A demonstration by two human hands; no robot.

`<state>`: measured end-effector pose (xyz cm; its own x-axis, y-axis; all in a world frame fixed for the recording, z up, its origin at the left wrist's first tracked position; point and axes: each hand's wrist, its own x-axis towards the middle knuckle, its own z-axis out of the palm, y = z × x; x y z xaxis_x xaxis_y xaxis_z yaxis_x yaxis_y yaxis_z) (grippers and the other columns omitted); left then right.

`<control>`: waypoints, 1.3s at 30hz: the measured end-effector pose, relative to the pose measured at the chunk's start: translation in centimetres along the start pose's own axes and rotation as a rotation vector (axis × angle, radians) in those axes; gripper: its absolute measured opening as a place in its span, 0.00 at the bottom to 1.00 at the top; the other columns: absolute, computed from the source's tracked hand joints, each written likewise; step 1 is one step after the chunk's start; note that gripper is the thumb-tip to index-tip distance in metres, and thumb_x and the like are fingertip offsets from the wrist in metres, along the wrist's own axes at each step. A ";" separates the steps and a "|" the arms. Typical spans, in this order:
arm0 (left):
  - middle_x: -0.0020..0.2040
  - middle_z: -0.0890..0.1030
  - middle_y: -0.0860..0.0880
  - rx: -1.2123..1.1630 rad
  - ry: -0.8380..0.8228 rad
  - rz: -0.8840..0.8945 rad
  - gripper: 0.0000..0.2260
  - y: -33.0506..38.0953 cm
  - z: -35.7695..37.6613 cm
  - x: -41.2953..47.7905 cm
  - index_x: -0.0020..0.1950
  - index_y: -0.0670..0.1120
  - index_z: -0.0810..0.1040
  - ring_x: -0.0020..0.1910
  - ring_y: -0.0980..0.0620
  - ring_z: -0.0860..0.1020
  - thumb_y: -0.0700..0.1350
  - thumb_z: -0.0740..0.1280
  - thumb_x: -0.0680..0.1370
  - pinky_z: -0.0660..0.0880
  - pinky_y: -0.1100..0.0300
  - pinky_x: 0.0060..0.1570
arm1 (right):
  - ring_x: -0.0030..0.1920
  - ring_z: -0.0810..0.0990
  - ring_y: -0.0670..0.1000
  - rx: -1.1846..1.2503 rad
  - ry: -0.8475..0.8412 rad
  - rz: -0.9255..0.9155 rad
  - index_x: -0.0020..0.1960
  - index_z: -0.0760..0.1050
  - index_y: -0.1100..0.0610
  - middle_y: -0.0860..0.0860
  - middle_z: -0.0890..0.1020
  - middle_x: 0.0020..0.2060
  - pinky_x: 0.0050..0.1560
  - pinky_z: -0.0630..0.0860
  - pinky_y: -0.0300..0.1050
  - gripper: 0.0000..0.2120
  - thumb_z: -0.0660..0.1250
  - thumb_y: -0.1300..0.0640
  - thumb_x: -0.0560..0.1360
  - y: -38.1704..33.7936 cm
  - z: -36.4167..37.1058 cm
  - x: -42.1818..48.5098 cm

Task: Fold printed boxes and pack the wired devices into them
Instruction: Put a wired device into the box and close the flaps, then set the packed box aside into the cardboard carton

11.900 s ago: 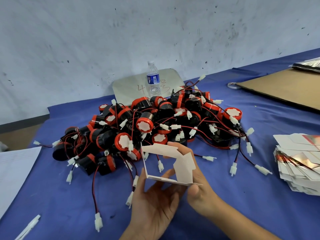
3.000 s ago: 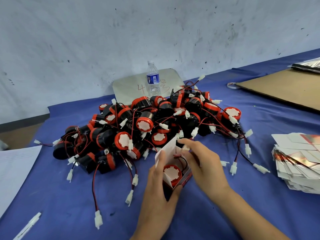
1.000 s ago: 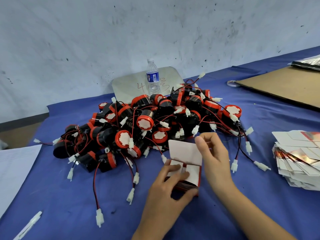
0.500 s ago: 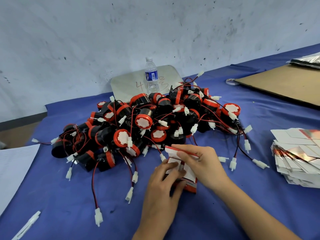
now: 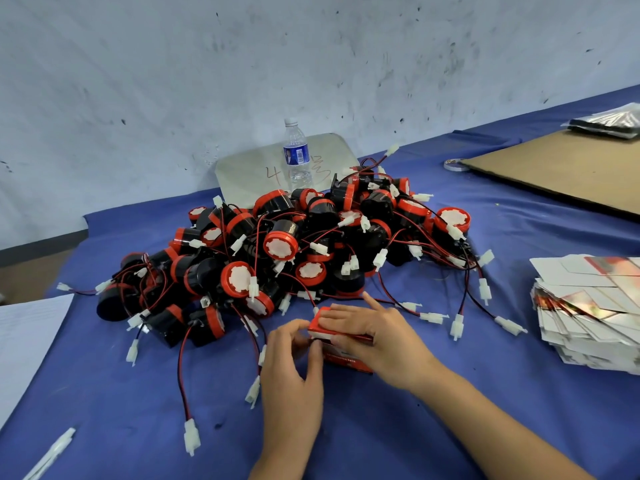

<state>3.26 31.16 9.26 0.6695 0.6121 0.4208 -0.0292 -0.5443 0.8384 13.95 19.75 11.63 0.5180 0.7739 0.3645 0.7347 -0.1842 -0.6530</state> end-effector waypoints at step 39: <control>0.70 0.63 0.65 0.156 -0.346 0.218 0.33 -0.8 -0.1 -0.1 0.68 0.65 0.62 0.68 0.69 0.63 0.42 0.74 0.72 0.64 0.74 0.62 | 0.56 0.78 0.42 0.087 0.283 -0.040 0.59 0.77 0.48 0.42 0.80 0.55 0.55 0.72 0.35 0.14 0.58 0.47 0.79 1.7 -0.6 -2.2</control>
<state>3.16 31.64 8.57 0.8702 0.2597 0.4188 -0.1024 -0.7360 0.6692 14.30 17.38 10.14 0.5998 0.5778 0.5536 0.7229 -0.0947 -0.6844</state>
